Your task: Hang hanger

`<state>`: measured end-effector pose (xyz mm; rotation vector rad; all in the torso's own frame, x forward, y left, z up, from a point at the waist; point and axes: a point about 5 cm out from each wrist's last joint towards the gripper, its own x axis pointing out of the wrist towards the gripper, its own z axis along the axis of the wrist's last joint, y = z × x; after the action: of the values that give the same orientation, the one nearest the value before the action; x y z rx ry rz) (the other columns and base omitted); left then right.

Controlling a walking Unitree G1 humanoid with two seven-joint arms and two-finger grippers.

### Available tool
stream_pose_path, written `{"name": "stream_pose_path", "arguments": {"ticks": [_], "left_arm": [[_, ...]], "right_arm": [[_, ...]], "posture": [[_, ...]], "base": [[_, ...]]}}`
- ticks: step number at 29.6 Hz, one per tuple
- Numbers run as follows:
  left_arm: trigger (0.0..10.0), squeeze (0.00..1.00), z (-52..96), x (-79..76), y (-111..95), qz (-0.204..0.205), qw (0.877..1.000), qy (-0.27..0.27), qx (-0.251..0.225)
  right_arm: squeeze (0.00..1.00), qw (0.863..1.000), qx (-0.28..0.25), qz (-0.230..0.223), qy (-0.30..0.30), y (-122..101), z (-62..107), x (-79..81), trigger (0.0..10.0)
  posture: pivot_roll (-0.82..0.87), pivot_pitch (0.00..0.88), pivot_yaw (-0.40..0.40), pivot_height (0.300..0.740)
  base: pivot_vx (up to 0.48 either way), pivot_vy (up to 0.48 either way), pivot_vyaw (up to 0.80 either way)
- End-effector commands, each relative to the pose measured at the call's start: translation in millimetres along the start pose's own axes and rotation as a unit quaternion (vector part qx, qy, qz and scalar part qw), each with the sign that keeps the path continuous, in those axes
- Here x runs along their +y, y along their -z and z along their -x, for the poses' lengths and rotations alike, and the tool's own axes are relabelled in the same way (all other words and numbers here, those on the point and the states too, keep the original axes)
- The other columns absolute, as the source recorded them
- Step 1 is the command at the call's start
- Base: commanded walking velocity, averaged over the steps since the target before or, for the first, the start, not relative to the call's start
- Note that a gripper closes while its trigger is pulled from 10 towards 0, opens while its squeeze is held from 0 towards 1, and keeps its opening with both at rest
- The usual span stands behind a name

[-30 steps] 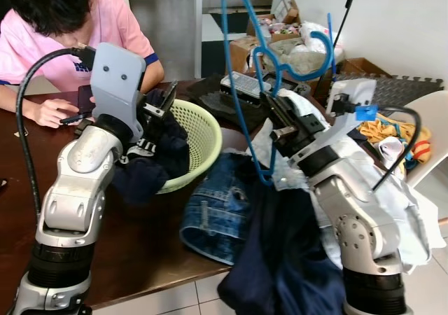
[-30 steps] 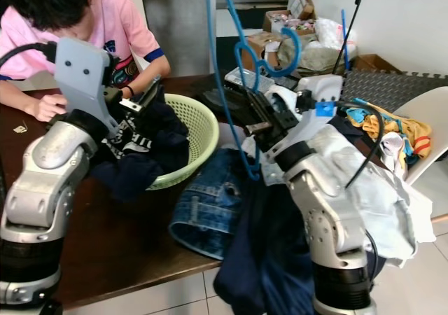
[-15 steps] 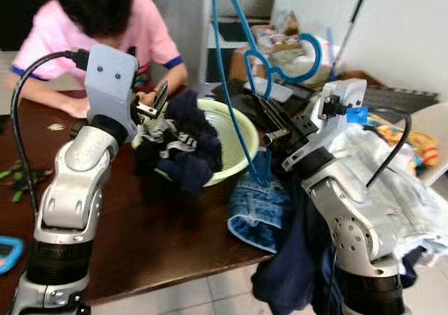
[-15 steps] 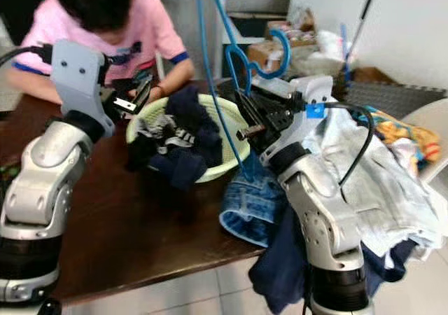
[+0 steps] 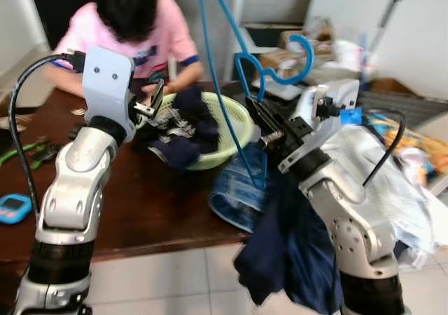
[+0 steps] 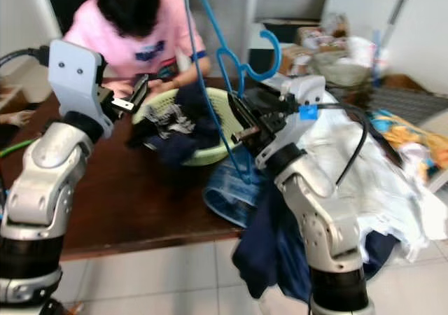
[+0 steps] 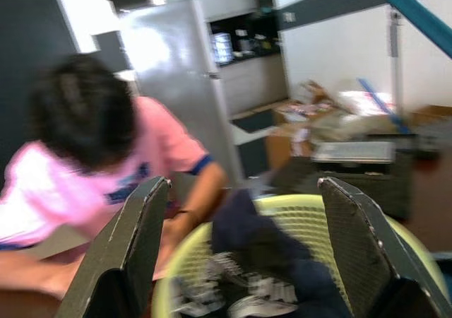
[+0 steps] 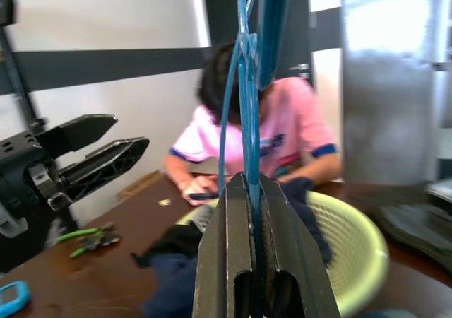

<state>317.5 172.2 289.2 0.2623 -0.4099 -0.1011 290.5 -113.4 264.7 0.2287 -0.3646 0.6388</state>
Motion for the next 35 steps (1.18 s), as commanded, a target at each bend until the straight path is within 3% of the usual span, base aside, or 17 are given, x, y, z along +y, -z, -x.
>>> {"name": "stream_pose_path", "arguments": {"ticks": [1, 10, 21, 25, 30, 31, 32, 35], "left_arm": [[10.0, 0.0, -0.8, -0.7, 7.1, 0.001, 1.0, -0.001, 0.011], [10.0, 0.0, -4.9, 6.3, 23.1, 0.01, 0.999, 0.0, 0.031], [10.0, 0.0, -24.1, 8.8, 69.4, 0.027, 0.994, 0.028, 0.104], [10.0, 0.0, -27.8, 9.5, 73.6, 0.028, 0.993, 0.02, 0.116], [10.0, 0.0, -30.4, 22.2, 78.1, 0.019, 0.989, -0.044, 0.143], [10.0, 0.0, -25.2, 31.5, 85.7, 0.023, 0.982, -0.085, 0.167], [10.0, 0.0, -25.2, 31.5, 85.7, 0.023, 0.982, -0.085, 0.167], [10.0, 0.0, -10.5, 39.2, 109.7, 0.04, 0.966, -0.123, 0.222]], "right_arm": [[0.0, 1.0, 0.002, 0.003, -0.004, -0.2, 1.9, 1.8, 10.0], [0.0, 1.0, 0.012, 0.008, -0.005, 2.6, 3.5, 1.1, 10.0], [0.0, 1.0, 0.012, 0.004, -0.012, 3.0, 3.0, 4.4, 10.0], [0.0, 1.0, 0.012, 0.003, -0.012, 2.6, 3.8, 5.1, 10.0], [0.0, 1.0, 0.016, 0.004, -0.009, 2.7, 7.0, 5.1, 10.0], [0.0, 1.0, 0.018, 0.005, -0.008, 3.2, 8.3, 4.8, 10.0], [0.0, 1.0, 0.018, 0.005, -0.008, 3.2, 8.3, 4.8, 10.0], [0.0, 1.0, 0.021, 0.005, -0.009, 3.6, 8.7, 4.3, 10.0]], "posture": [[0.06, 0.072, -0.038, 0.74], [0.06, 0.065, -0.043, 0.74], [0.05, 0.067, -0.044, 0.74], [0.04, 0.074, -0.043, 0.74], [0.04, 0.083, -0.04, 0.74], [0.03, 0.09, -0.042, 0.74], [0.03, 0.09, -0.042, 0.74], [0.04, 0.096, -0.047, 0.74]], "base": [[0.0, 0.0, 0.0], [0.0, 0.0, 0.0], [0.0, 0.0, 0.0], [0.0, 0.0, 0.0], [0.0, 0.0, 0.0], [0.0, 0.0, 0.0], [0.0, 0.0, 0.0], [0.0, 0.0, 0.0]]}}
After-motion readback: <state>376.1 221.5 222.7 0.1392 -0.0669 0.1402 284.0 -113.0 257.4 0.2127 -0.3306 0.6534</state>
